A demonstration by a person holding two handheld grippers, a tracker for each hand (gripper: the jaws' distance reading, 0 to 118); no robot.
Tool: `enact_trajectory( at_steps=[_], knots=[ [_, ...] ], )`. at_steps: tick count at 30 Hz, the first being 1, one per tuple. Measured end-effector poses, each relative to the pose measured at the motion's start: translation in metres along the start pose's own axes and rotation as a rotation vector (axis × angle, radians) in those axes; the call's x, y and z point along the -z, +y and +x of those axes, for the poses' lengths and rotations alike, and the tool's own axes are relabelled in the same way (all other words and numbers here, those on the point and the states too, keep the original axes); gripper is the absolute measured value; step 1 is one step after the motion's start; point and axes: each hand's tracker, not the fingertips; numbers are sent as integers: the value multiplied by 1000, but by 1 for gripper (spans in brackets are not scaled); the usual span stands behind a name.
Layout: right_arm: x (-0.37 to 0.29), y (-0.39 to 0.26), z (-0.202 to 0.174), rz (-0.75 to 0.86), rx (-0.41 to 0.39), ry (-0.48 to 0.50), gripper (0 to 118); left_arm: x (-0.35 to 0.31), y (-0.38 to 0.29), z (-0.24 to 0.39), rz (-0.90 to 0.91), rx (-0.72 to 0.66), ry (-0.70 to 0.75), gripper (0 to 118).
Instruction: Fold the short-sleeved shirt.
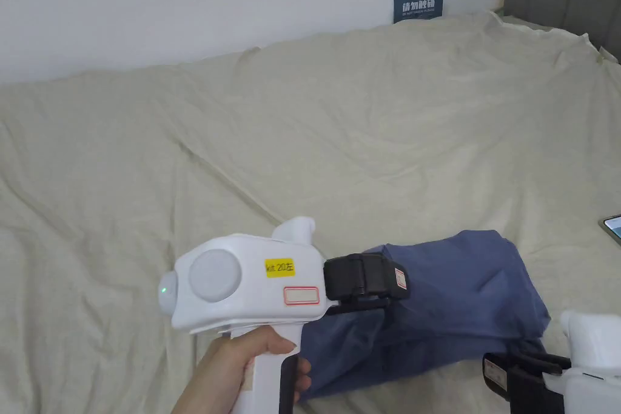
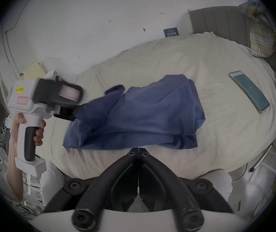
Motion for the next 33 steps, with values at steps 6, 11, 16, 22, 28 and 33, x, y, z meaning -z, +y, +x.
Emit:
enact_trajectory(
  at_steps=[6, 11, 16, 22, 28, 33],
  knots=[
    [3, 3, -5, 5, 24, 60, 0, -41, 8, -13, 193, -65, 62, 117],
    [5, 4, -4, 10, 16, 72, 0, -60, -6, -27, 157, -59, 184, 50],
    [6, 1, 3, 13, 41, 78, 0, -33, -22, -28, 137, -61, 272, 9],
    [1, -2, 13, 10, 35, 63, 0, 9, -31, -3, 48, 10, 183, 9],
    [-5, -2, 34, 20, 117, 52, 0, 48, -37, 27, -48, 120, 166, 9],
    [-10, -1, 30, 26, 99, 25, 0, 36, -42, 46, -38, 159, 98, 9]
  ],
)
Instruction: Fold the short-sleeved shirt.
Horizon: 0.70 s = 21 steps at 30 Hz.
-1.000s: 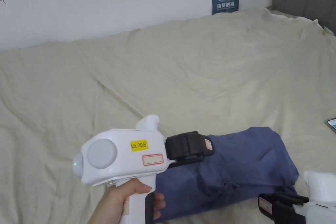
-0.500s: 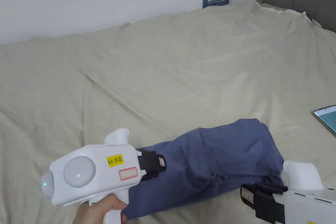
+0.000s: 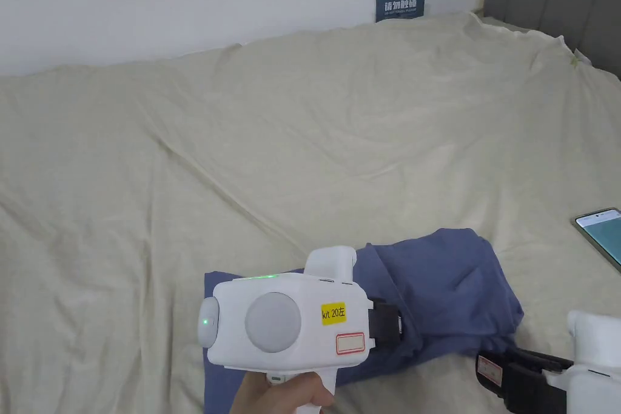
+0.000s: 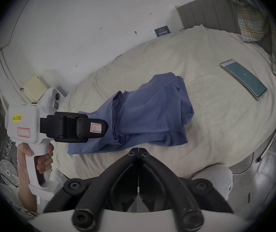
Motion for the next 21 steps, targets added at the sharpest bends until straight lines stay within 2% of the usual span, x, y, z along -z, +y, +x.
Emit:
enact_trajectory(
  at_steps=[3, 6, 11, 16, 21],
  knots=[
    [3, 1, -5, -9, -14, 4, 0, -11, -2, -6, 7, -32, -57, 9],
    [5, 0, -17, -15, -35, -4, 0, -34, -9, -22, 41, -45, -26, 9],
    [8, 0, -26, -27, -60, 7, 0, -97, -21, -86, 153, -221, -39, 7],
    [17, -2, -39, -40, -65, 12, 0, -144, -37, -150, 243, -372, 58, 7],
    [22, -1, -54, -49, -96, 16, 0, -155, -53, -176, 283, -440, -109, 7]
  ],
)
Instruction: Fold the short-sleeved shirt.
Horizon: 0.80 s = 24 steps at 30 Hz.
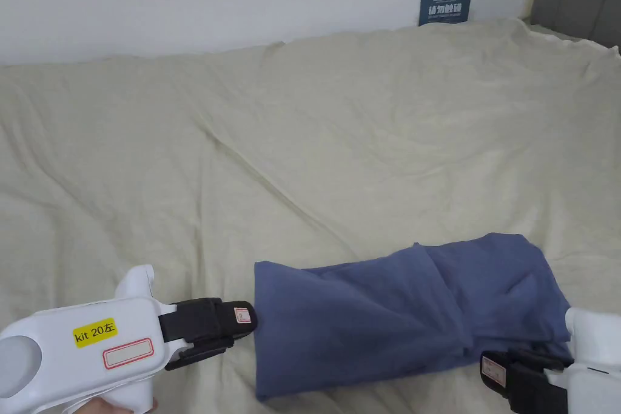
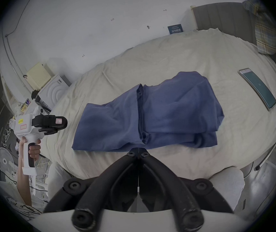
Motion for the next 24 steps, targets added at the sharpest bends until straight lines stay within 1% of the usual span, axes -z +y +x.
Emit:
enact_trajectory(
  at_steps=[2, 3, 4, 5, 6, 7, 8, 9, 14, 17, 18, 19, 20, 21, 22, 23, 24],
  knots=[
    [2, 1, -4, -6, -3, -1, 0, 8, -2, -2, -18, -43, -35, 10],
    [3, 2, -5, -8, -6, -1, 0, 12, -2, -5, -21, -49, -32, 18],
    [3, 2, -6, -10, -10, -2, 0, 17, -2, -6, -24, -50, -25, 30],
    [3, 2, -8, -12, -14, -3, 0, 22, 1, -11, -26, -47, -8, 46],
    [3, 3, -9, -13, -18, -3, 0, 28, 2, -13, -32, -45, 6, 72],
    [3, 3, -9, -14, -20, -4, 0, 34, 3, -15, -61, -40, 5, 92],
    [3, 3, -9, -16, -22, -5, 0, 39, 3, -18, -78, -44, 2, 108],
    [4, 3, -9, -18, -24, -5, 0, 45, 3, -17, -98, -49, -12, 117],
    [5, 5, -2, -26, -5, -27, 0, 60, 4, -22, -110, -68, -45, 117],
    [5, 5, 0, -29, -1, -33, 0, 73, 7, -23, -140, -120, -148, 115],
    [6, 5, 0, -30, -2, -34, 0, 79, 7, -25, -157, -138, -178, 105],
    [6, 4, 1, -31, -2, -34, 0, 83, 7, -25, -154, -158, -178, 91],
    [6, 4, 2, -33, 1, -34, 0, 86, 7, -25, -156, -149, -137, 69],
    [6, 3, 2, -34, 3, -32, 0, 87, 6, -27, -154, -135, -78, 26],
    [5, 3, 2, -35, 3, -30, 0, 88, 5, -28, -159, -125, -6, 15],
    [5, 2, 3, -36, 2, -29, 0, 88, 3, -30, -163, -116, 38, 15],
    [5, 2, 4, -36, 2, -30, 0, 87, 1, -35, -156, -133, 14, 15]
  ],
)
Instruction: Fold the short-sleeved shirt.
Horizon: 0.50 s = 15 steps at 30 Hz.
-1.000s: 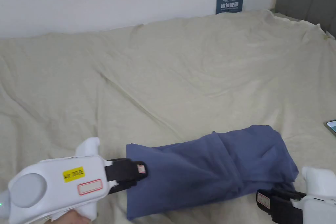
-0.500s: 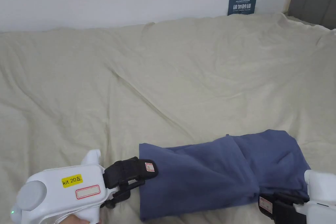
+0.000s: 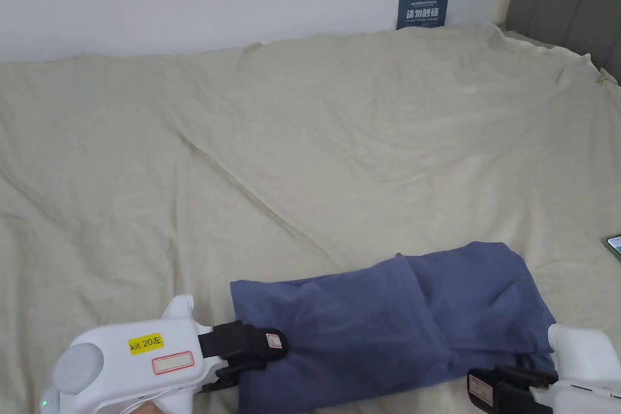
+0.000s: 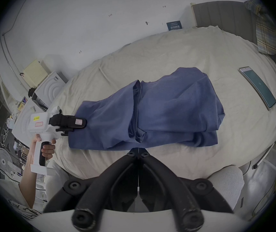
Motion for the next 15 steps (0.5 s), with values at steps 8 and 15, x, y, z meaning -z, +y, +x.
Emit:
enact_trajectory(
  at_steps=[8, 15],
  knots=[
    [-3, 0, 4, -1, 5, -18, 0, -34, 4, 5, 12, 3, -73, 13],
    [-8, 0, 5, 5, 7, -20, 0, -70, 9, -6, 28, 32, -34, 12]
  ],
)
